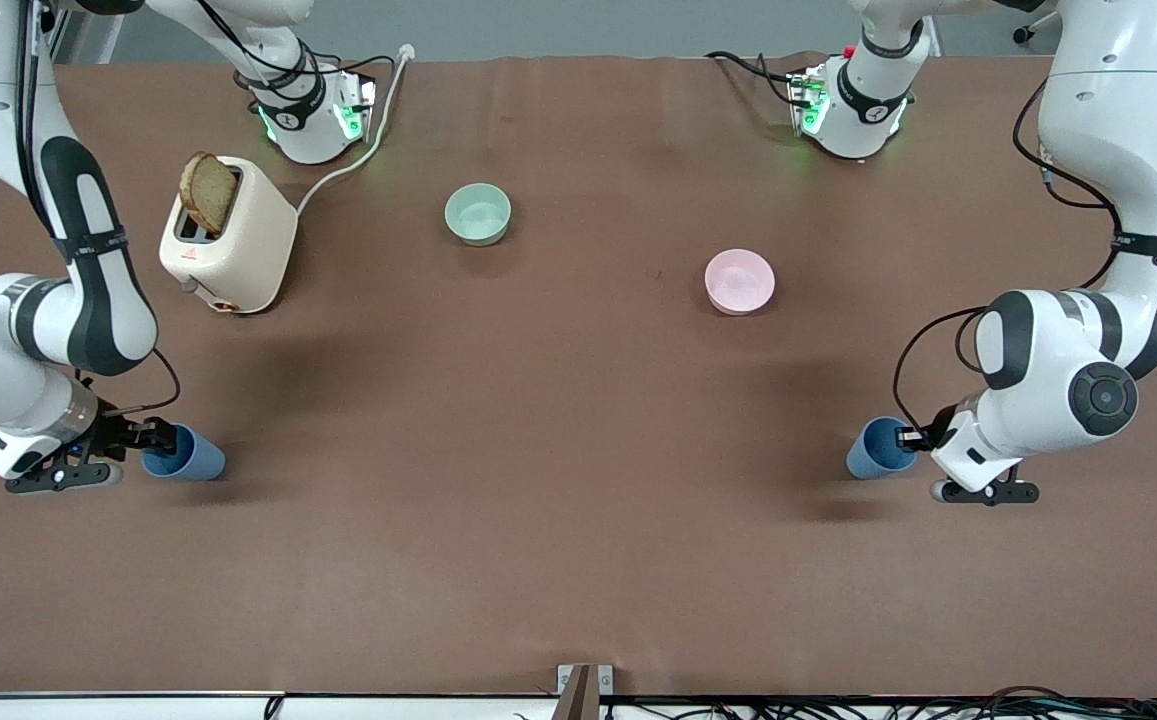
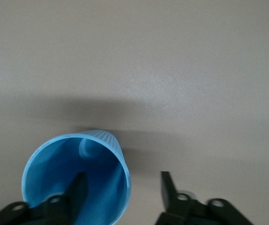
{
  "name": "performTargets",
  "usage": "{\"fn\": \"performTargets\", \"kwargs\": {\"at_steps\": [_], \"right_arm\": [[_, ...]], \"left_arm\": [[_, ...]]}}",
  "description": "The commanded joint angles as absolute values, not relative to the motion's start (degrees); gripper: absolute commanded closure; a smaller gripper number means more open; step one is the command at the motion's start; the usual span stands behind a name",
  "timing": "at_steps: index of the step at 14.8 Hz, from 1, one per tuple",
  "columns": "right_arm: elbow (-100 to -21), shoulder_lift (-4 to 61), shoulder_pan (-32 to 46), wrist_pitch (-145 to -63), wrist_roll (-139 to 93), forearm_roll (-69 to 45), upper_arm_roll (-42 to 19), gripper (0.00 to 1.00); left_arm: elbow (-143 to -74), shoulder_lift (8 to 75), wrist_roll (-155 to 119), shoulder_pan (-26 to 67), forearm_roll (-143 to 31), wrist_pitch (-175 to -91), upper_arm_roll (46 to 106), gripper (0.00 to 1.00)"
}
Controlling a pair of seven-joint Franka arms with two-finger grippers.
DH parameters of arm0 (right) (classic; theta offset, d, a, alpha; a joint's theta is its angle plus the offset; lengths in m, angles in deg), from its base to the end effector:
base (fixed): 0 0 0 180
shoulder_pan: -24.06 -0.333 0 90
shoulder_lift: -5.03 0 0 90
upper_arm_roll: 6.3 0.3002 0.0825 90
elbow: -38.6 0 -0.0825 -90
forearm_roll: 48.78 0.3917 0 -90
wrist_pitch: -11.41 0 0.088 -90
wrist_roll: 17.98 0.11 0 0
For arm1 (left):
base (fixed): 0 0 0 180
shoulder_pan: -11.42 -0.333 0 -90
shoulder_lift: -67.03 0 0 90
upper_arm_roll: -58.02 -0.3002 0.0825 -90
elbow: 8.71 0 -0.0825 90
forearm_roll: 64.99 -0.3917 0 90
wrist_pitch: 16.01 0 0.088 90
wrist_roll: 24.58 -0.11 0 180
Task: Stack blue cups with both arms
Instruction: 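Lift the cup with the left gripper while the right gripper grasps its cup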
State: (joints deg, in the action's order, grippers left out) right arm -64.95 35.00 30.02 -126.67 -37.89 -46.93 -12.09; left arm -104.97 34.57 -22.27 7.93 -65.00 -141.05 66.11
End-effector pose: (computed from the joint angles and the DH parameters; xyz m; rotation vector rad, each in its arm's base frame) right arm 0.6461 -0.1298 0.2409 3.0838 0.2081 0.1113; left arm 0.6676 -0.0454 0.2492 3.0675 -0.0314 -0.0972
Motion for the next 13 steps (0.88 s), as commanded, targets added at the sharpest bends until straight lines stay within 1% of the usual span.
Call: {"fn": "performTargets", "kwargs": {"at_steps": [1, 3, 4, 6, 8, 11, 13], "right_arm": [[-65.99, 35.62, 30.12, -129.39, -38.37, -45.01, -11.93, 0.73], [-65.99, 36.23, 30.04, -129.66, -38.37, -43.26, -11.93, 0.96], [-65.90, 36.24, 29.95, -129.57, -38.45, -43.16, -11.93, 0.99], [-65.90, 36.24, 30.12, -129.57, -38.45, -43.07, -12.01, 0.99], [-65.46, 36.15, 29.95, -128.96, -38.45, -43.16, -12.01, 0.99], [-63.97, 35.45, 29.68, -127.82, -38.45, -43.16, -12.01, 0.99], [-61.26, 34.13, 28.55, -123.70, -37.84, -43.07, -12.01, 0.99]], "left_arm": [[-104.17, 35.12, -19.59, 7.55, -61.75, -140.55, 69.78, 1.00], [-104.16, 36.18, -14.41, 8.43, -61.39, -140.46, 72.68, 1.00], [-104.16, 36.70, -10.73, 8.78, -61.38, -139.68, 74.78, 1.00], [-104.08, 36.88, -1.17, 10.71, -61.82, -137.13, 78.74, 1.00], [-103.99, 36.80, 8.51, 14.74, -62.00, -137.03, 80.60, 1.00], [-101.80, 35.66, 23.17, 23.61, -62.00, -137.29, 80.43, 1.00], [-99.69, 33.99, 30.33, 27.57, -62.78, -137.56, 80.43, 1.00]]}}
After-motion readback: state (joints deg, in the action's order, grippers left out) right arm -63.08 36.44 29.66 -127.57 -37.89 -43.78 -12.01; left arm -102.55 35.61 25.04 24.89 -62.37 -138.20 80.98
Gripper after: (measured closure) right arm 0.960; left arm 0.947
